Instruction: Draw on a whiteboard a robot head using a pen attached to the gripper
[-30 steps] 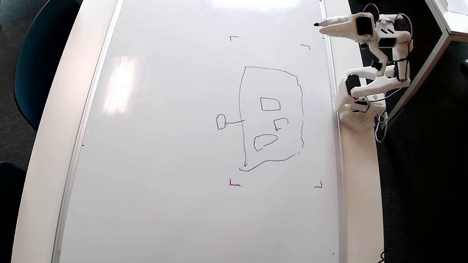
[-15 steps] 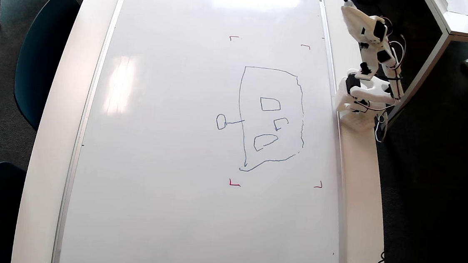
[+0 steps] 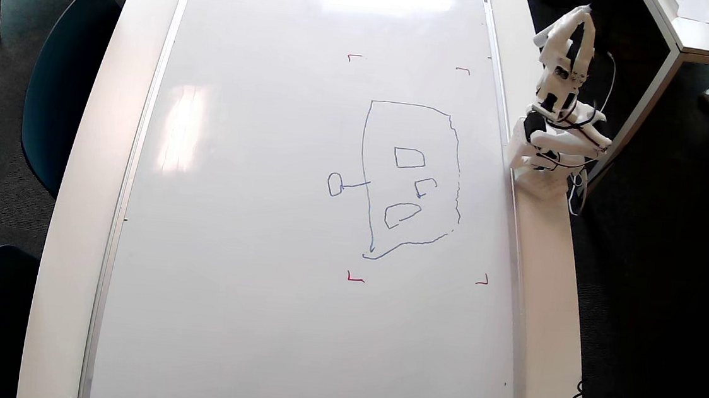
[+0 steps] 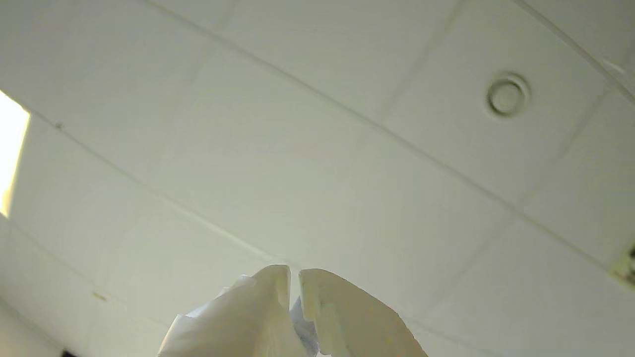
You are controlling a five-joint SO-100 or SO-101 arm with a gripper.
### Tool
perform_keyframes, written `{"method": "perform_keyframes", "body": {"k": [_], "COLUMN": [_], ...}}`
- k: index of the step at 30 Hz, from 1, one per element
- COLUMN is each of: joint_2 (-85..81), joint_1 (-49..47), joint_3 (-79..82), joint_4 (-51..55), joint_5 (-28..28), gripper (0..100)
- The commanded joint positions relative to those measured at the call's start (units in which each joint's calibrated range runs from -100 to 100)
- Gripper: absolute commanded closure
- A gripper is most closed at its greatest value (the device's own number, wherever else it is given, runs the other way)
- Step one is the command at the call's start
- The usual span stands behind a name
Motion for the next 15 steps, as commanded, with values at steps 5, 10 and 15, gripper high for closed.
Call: {"method": "perform_keyframes", "body": {"k": [5, 10, 15], "joint_2": [-0.8, -0.8, -0.8], "joint_1": [-0.1, -0.2, -0.2], "joint_3": [10.1, 10.1, 10.1], "joint_4": [-28.0, -29.5, -32.6], "joint_5": [-0.1, -0.2, -0.2], "gripper": [99, 99, 99]}}
